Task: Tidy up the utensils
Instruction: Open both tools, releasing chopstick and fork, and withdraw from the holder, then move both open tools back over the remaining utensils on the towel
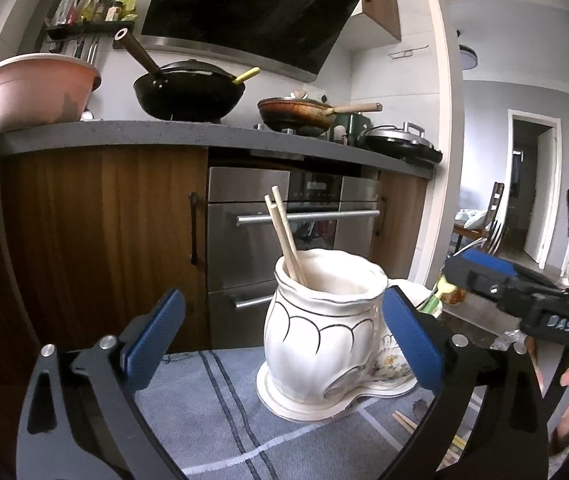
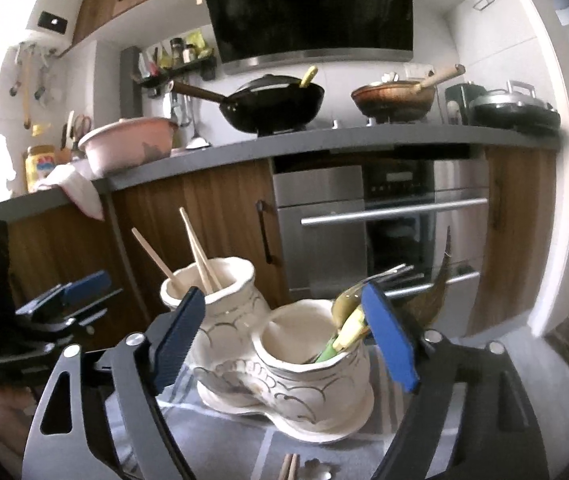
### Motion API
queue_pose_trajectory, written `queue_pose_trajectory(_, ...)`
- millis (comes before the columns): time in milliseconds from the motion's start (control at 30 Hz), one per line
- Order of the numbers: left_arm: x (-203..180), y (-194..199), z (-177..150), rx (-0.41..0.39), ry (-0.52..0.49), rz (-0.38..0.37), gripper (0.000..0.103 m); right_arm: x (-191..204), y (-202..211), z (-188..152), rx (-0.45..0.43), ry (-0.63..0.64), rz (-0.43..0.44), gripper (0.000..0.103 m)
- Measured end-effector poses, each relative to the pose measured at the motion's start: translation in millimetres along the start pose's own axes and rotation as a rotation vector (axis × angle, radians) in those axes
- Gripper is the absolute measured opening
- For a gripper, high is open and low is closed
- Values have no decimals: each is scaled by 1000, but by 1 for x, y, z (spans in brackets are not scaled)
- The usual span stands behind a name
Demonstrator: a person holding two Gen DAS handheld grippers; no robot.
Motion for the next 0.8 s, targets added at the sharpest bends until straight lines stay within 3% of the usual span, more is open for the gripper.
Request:
queue_pose_trajectory(133, -2, 4, -1, 16, 1, 19, 97, -2, 12, 3, -30, 0, -19, 92)
queue_pose_trajectory(433, -16, 28, -1, 24, -16, 26, 98, -15, 43, 10, -63, -25, -74, 96)
queue_pose_trajectory(800, -37, 41, -12, 88, -50, 18, 98, -36, 82, 7, -77, 8, -171, 98)
Point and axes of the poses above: each gripper's, at about its wrist camera, not at the fingertips, and y roughly against the way its jaws point, x to its left, z to its top, the point moved 6 cm from there along -y, roughly the way its jaws point, and after that the axes turned 9 degrees about -z, right-handed, at the moved point
